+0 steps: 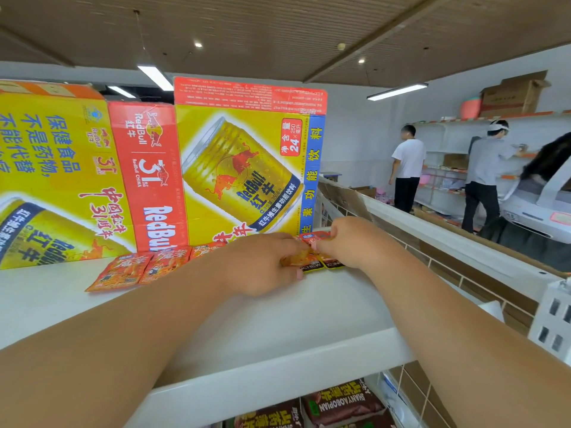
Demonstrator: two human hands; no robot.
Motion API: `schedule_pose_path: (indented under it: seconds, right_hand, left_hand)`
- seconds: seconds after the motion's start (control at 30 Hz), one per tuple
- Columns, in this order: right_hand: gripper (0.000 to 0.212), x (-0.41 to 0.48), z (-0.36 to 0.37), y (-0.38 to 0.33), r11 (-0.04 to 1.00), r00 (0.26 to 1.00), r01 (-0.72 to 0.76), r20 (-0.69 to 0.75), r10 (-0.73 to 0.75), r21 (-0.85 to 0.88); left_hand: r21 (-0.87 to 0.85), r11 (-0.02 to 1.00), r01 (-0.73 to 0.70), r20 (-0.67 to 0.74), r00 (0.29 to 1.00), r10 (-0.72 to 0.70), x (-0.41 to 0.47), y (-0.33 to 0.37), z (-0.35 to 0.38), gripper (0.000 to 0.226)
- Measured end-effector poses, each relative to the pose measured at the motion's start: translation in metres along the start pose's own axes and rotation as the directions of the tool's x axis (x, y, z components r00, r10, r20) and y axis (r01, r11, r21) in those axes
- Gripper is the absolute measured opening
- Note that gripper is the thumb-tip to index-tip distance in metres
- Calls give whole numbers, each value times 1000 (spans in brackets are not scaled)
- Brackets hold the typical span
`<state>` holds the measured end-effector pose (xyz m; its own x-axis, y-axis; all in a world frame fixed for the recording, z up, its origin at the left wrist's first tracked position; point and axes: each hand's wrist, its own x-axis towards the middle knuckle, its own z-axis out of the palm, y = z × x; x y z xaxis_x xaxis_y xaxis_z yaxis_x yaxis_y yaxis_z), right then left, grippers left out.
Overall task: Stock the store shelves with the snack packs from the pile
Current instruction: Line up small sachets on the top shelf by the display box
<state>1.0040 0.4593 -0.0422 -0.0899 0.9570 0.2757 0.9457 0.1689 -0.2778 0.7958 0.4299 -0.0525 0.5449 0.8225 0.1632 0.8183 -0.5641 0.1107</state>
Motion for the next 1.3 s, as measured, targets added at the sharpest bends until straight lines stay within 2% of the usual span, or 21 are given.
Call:
schedule_pose_path:
  seconds: [0.07, 0.23, 0.3, 0.5, 0.6, 0.77, 0.97, 1.07, 1.3]
  right_hand:
    - [43, -3, -4, -1, 1000, 999, 4, -34, -4, 15]
    - [35, -10, -20, -14, 999, 995, 49, -86, -47, 17]
    - [31, -10, -27, -23, 996, 993, 84, -88, -82, 19]
    - [36, -12, -43, -81, 968, 963, 246, -125, -239, 43]
    - [36, -15, -44, -127, 938, 940, 336, -102, -327, 85]
    - [29, -34, -32, -215, 850, 874, 486, -86, -479, 203]
    - [33, -58, -6, -327, 760, 778, 610, 10, -628, 225]
    - [27, -74, 5, -387, 725, 739, 647, 42, -673, 234]
    - [22, -121, 37, -546, 658, 657, 708, 100, -747, 257]
  left_hand:
    - [-4, 1000, 12, -20, 1000, -12, -1, -1, -3, 62]
    - [38, 994, 98, -134, 987, -92, -7, -4, -20, 52]
    - [53, 988, 147, -189, 973, -134, -13, -5, -32, 55]
    - [52, 976, 213, -286, 939, -190, -62, -16, -66, 53]
    - [62, 960, 274, -314, 918, -242, -105, -30, -79, 51]
    - [97, 880, 464, -361, 841, -403, -194, -67, -104, 54]
    - [75, 753, 653, -408, 709, -575, -317, -112, -133, 48]
    - [50, 696, 717, -417, 648, -637, -376, -137, -142, 46]
    - [21, 612, 790, -405, 567, -718, -519, -216, -168, 43]
